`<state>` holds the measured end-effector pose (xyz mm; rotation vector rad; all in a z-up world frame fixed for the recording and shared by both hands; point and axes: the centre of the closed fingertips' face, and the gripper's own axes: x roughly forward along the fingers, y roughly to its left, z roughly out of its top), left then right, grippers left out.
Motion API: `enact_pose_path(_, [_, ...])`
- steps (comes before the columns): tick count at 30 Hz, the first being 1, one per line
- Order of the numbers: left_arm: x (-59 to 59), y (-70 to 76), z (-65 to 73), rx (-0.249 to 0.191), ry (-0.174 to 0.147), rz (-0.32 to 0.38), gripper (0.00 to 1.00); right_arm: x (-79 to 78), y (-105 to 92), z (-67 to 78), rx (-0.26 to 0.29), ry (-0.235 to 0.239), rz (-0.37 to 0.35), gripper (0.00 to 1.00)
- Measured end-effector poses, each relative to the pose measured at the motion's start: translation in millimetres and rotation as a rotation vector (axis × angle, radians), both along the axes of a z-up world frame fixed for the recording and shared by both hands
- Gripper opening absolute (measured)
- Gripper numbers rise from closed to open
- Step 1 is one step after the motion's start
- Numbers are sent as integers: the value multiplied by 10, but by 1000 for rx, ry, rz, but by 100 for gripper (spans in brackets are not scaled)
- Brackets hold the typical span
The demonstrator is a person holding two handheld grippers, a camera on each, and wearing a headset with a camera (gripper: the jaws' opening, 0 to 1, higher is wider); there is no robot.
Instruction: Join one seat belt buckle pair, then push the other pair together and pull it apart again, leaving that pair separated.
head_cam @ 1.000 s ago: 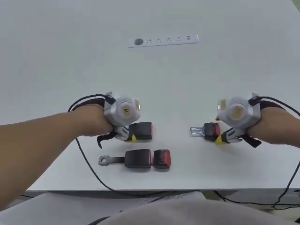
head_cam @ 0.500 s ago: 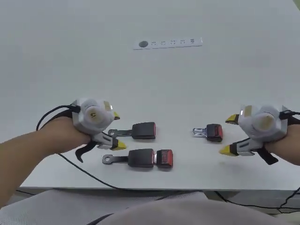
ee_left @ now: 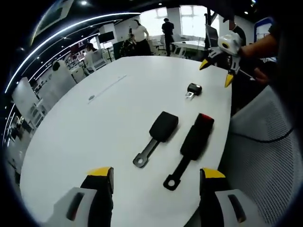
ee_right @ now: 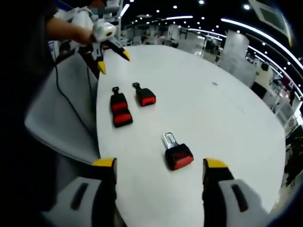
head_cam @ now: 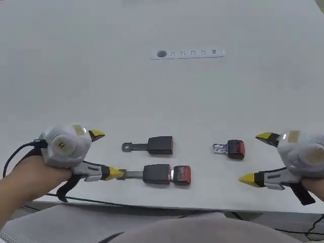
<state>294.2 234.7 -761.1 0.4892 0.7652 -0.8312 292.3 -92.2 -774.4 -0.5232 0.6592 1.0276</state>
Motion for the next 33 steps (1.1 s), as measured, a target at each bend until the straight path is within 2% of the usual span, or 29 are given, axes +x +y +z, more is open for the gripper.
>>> enact_pose_path(7, [-130,126,66,-21,-28,63,81,-56,-8,66,24,-21,-21,80])
enact_pose_path(11, [-206,213,58,-24,-31,91,84,-123,7,118,27,-33,-16,83])
enact_pose_path(17, [-240,294,138,-45,-53,132,91,-172,-26,139,48,-36,-36,88])
enact_pose_path(20, [-258,325,165,-58,-60,141,96,-183,-55,135,54,-37,-48,93])
enact_pose_path(22, [-281,329,165,-65,-60,144,100,-185,-69,139,60,-40,-56,100])
enact_pose_path(33, [-339,320,183,-82,-68,153,100,-237,-130,70,71,-17,-95,100])
